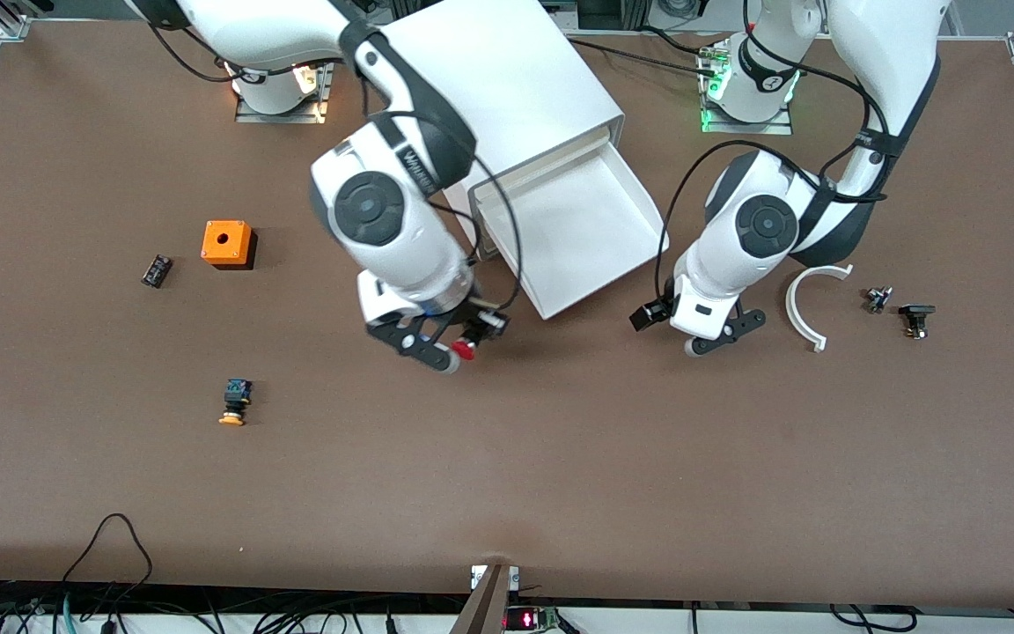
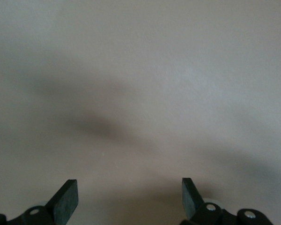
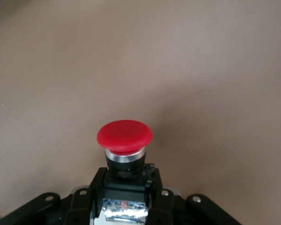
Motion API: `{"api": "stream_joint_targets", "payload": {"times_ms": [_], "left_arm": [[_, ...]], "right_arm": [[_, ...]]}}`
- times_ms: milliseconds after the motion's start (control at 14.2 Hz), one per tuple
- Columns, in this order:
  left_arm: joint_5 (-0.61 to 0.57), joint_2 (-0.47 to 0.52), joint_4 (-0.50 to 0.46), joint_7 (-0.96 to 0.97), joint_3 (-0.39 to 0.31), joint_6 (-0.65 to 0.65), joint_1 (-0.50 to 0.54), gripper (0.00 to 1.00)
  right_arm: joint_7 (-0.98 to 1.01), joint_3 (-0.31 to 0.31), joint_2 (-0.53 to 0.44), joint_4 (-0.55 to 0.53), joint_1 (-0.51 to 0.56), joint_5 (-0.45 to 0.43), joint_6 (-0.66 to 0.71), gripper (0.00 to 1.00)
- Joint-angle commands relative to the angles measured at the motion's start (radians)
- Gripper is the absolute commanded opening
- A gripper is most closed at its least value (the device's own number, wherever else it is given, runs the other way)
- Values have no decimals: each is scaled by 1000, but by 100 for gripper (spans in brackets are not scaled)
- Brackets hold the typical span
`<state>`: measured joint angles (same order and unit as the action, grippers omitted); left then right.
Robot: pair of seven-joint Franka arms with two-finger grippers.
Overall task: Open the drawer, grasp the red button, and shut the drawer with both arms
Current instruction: 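Carry the red button out while the left gripper pushes the drawer shut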
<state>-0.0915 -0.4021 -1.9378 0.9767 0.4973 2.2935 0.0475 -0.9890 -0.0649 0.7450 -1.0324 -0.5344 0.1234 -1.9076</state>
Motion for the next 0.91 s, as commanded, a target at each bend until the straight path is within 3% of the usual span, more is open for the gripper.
{"api": "stream_joint_targets", "payload": {"times_ms": [0, 421, 842], "left_arm": [[26, -1, -10, 68, 47, 0, 5, 98], [27, -27, -38, 86, 138, -61, 12, 98], [136, -26, -36, 71, 198, -160, 12, 98]], "right_arm": [[178, -15, -10, -6, 75, 16, 35, 0], [507, -16, -4, -73, 234, 15, 35, 0], [668, -13, 25, -118, 318, -1, 16, 0]]}}
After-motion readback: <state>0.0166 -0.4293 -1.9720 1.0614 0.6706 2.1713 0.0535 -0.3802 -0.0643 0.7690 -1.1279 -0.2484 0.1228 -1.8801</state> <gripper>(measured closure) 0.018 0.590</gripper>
